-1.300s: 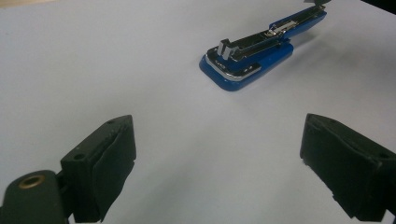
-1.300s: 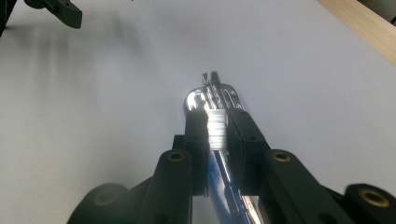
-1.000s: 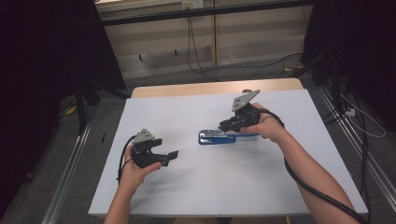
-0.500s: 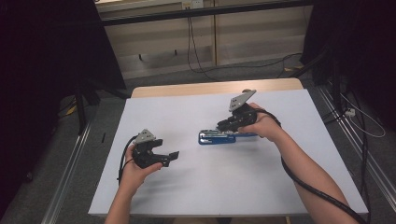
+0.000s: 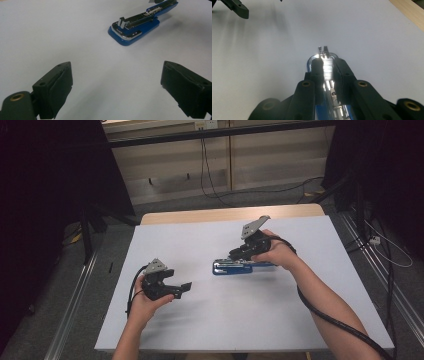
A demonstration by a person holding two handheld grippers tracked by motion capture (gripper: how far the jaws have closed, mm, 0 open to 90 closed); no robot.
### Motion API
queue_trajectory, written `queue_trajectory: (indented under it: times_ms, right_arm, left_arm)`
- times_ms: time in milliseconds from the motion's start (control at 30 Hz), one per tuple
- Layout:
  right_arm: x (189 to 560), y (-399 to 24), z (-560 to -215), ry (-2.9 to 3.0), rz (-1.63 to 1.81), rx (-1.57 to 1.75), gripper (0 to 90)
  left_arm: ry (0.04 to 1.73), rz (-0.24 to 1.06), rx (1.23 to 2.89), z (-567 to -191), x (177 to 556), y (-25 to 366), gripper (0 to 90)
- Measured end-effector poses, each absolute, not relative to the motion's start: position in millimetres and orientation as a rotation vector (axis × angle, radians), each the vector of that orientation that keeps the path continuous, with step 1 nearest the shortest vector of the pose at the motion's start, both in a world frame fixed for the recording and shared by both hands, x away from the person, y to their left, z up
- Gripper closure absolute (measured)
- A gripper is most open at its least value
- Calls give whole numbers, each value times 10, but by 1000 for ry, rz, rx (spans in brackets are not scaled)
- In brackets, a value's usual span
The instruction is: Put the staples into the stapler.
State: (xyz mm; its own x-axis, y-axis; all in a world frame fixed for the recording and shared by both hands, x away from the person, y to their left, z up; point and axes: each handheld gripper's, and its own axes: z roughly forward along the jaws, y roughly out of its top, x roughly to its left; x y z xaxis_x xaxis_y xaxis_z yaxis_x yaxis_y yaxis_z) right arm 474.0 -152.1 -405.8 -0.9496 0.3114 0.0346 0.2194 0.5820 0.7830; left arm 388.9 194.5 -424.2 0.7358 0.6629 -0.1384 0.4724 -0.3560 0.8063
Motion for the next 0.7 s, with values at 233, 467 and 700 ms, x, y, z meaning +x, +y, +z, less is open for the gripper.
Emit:
queue_trajectory:
  times_ms: [233,467,700]
  right_arm:
    - [4766,-1432,-4094,2714,1285,424,795]
    - [4805,-1390,-4114,2723,1270,401,795]
    - [4834,-1348,-4141,2735,1259,376,795]
  left_arm:
    - [856,262,2025,-4243,3888,1947,107]
    - [868,258,2021,-4249,3890,1952,107]
    - [864,260,2024,-4251,3892,1952,107]
